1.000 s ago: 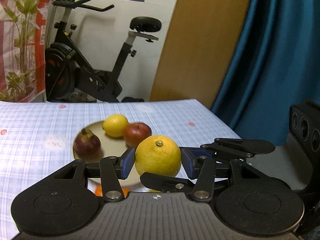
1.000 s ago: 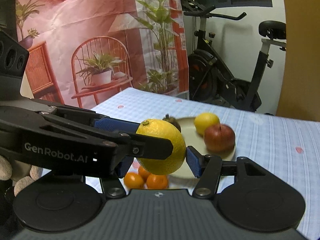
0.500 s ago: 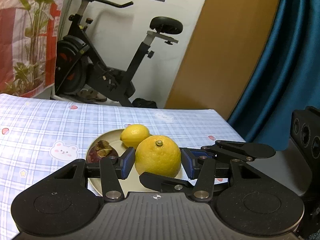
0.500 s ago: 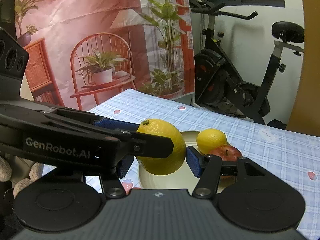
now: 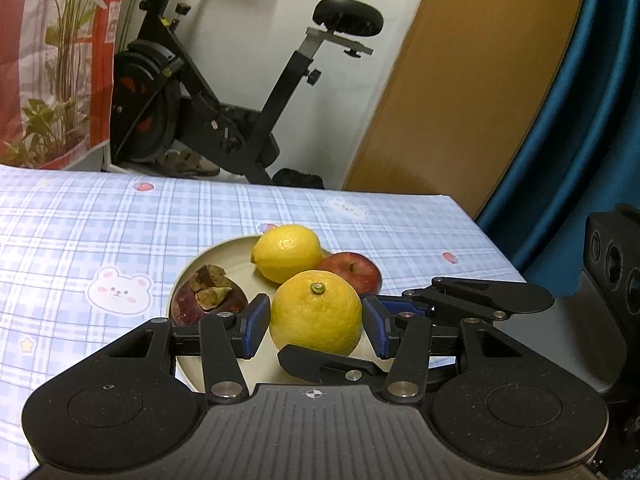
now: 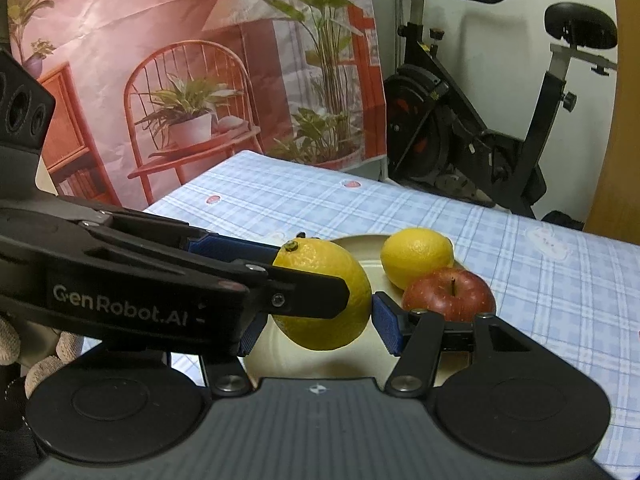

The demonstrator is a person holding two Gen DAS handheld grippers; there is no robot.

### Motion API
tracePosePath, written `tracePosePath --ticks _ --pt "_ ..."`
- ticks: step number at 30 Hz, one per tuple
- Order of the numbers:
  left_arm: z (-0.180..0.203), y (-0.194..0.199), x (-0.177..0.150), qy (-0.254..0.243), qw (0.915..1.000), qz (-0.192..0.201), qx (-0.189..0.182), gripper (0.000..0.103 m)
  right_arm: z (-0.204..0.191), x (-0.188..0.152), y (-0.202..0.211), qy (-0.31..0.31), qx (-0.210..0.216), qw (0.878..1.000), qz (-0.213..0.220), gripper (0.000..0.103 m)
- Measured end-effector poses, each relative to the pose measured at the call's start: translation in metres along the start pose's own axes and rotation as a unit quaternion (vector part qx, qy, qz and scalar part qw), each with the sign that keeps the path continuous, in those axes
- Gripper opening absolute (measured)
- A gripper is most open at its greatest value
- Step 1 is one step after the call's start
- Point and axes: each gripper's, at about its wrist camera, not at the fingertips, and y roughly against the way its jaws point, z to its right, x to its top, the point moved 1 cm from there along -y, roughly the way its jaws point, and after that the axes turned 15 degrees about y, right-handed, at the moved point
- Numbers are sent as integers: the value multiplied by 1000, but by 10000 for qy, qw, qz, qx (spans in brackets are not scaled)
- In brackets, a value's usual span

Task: Organize fruits
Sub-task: 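Carry the large lemon in the left gripper over the beige plate, then lower the large lemon onto the plate and open the left gripper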

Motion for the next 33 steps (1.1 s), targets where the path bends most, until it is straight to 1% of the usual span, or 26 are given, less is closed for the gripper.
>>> tracePosePath --ticks 11,18,21,23,27,33 --pt "-12 -22 9 254 9996 -80 112 54 10 0 -27 93 17 9997 -223 60" --pt "-20 -34 17 386 9992 -25 140 54 8 8 -45 678 -94 9969 -393 59" --pt "-20 -35 19 484 9987 20 146 54 7 10 -50 913 -164 9949 -390 60" --pt "-19 -36 20 502 9986 41 153 54 9 9 -52 1000 -154 9941 -383 60" --pt "-18 -37 20 502 9986 38 153 54 4 10 -56 1276 -274 9906 -413 60" --pt "-18 -36 20 482 9987 19 176 54 0 10 -60 1454 -369 9875 -478 60"
